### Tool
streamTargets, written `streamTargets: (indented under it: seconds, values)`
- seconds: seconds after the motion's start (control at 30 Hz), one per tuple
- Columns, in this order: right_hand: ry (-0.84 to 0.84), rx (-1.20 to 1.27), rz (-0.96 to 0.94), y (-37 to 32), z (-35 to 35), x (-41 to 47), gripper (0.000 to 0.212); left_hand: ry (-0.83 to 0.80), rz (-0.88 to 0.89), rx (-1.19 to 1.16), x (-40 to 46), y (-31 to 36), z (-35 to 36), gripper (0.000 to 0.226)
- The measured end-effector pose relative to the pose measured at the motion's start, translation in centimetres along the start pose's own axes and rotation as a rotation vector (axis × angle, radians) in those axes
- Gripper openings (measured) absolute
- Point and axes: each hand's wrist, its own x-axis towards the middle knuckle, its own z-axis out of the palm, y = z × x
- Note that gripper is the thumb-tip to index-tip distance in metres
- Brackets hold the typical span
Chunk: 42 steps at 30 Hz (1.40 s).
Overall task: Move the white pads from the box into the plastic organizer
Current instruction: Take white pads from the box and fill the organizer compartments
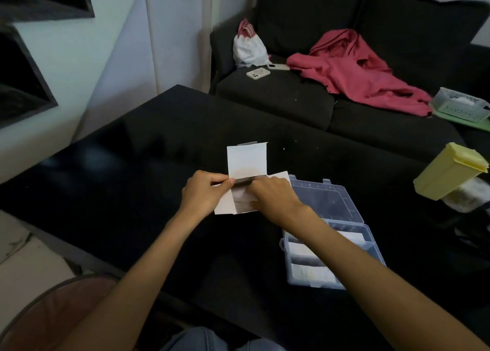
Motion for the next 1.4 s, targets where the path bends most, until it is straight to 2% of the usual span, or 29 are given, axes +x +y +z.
streamTargets:
  seconds: [0.23,0.43,0.63,0.87,0.97,1.13,1.27,1.4]
  values:
    - [0.076,0.082,0.089,-0.5,0.3,-0.6,0.025,-0.017,0.004,-0.010,0.2,-0.1,0.1,0.022]
    - [0.106,0.101,0.067,-0.6,0.6,-1.1,0.021,-0.029,0.007,-0.016,0.0,0.2,0.1,0.023]
    - [0.007,0.127,0.020,0.0,0.4,-0.8,0.023,-0.063,-0.001,-0.016,-0.1,0.2,-0.1,0.026]
    - [-0.109,0.166,0.048,0.7,0.0,0.0,0.025,-0.108,0.013,-0.026,0.0,0.6,-0.1,0.025]
    - [-0.034,0.106,0.010,0.8,-0.2,-0.3,0.023,-0.116,0.002,0.003,0.2,0.4,-0.2,0.025]
    - [0.228,-0.014,-0.135,1.0,-0.4,-1.6,0.018,-0.124,-0.025,0.017,0.8,0.2,-0.3,0.028]
    - [0.329,0.120,-0.043,2.0,-0.1,-1.7,0.023,-0.114,-0.069,0.058,1.5,0.2,0.1,0.029]
    - [0.316,0.349,0.103,3.1,0.6,-1.0,0.030,-0.086,-0.113,0.096,2.2,0.1,0.3,0.030]
